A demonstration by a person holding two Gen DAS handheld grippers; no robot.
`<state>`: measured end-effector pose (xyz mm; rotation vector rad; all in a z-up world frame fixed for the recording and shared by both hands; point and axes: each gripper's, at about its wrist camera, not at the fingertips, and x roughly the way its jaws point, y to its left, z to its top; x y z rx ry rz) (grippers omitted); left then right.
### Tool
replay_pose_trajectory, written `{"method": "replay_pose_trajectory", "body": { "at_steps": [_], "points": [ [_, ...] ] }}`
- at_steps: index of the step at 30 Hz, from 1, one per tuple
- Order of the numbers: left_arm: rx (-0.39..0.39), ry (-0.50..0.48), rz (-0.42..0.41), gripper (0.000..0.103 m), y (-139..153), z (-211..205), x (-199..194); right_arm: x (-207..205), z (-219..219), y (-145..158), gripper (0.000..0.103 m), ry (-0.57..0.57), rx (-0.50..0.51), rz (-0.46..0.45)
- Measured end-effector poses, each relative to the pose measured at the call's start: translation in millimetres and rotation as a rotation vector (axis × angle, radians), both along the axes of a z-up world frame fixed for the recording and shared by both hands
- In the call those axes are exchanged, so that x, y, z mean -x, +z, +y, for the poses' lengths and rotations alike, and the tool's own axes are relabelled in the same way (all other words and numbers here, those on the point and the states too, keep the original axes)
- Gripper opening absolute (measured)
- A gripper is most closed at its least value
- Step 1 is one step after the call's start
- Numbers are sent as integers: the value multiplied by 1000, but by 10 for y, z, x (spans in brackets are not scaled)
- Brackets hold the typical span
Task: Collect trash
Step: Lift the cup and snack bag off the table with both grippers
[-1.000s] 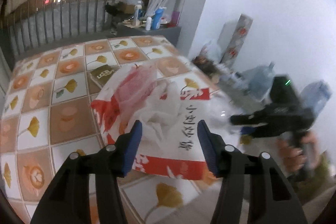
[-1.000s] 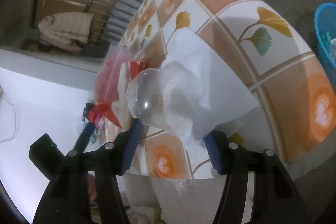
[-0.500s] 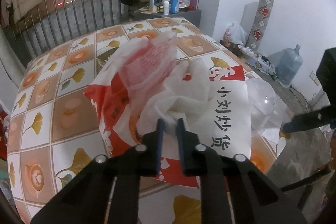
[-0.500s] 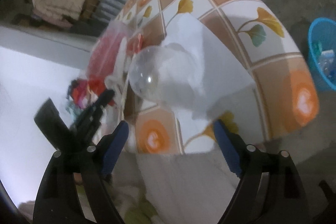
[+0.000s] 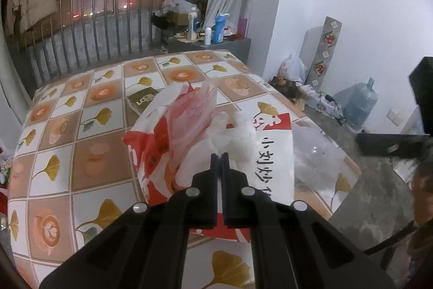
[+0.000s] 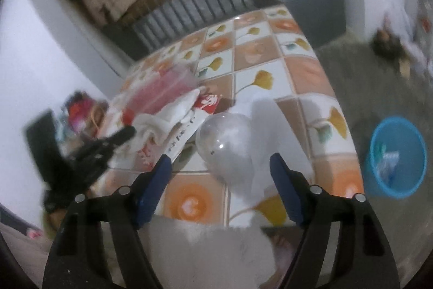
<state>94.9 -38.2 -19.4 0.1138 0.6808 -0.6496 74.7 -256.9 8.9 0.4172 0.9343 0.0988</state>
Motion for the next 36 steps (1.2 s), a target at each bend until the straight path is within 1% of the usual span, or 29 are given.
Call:
{"method": "replay_pose_trajectory", "body": {
  "at_steps": [1, 5, 10, 12, 14, 18, 22, 25, 29, 36],
  "points": [
    [5, -2, -3, 2, 10, 4, 14, -76, 51, -64, 70, 12, 20, 6],
    [39, -18, -25, 2, 67, 29, 62, -303, 119, -277, 69, 16, 46, 35],
    [66, -37, -46, 2, 113, 48, 93, -456, 183, -401, 68, 31, 111, 57],
    [79, -42, -46, 2, 120, 52, 96, -447, 218, -416, 66, 30, 141, 63],
    [93, -47, -48, 2, 132, 73, 99, -440, 234, -416, 65, 30, 148, 59],
    [115, -61, -70, 2, 182, 67, 131, -414, 217, -386, 64, 18, 134, 51],
    [119, -67, -77, 2, 209, 47, 153, -375, 171, -305, 64, 2, 105, 28],
    [125, -68, -89, 2, 247, 46, 173, -338, 119, -225, 64, -17, 67, 8],
    [142, -77, -110, 2, 329, 47, 191, -290, 39, -122, 63, -39, 22, -8],
    [179, -90, -131, 1, 509, 25, 166, -220, -113, 15, 63, -73, -25, -41]
  ]
}}
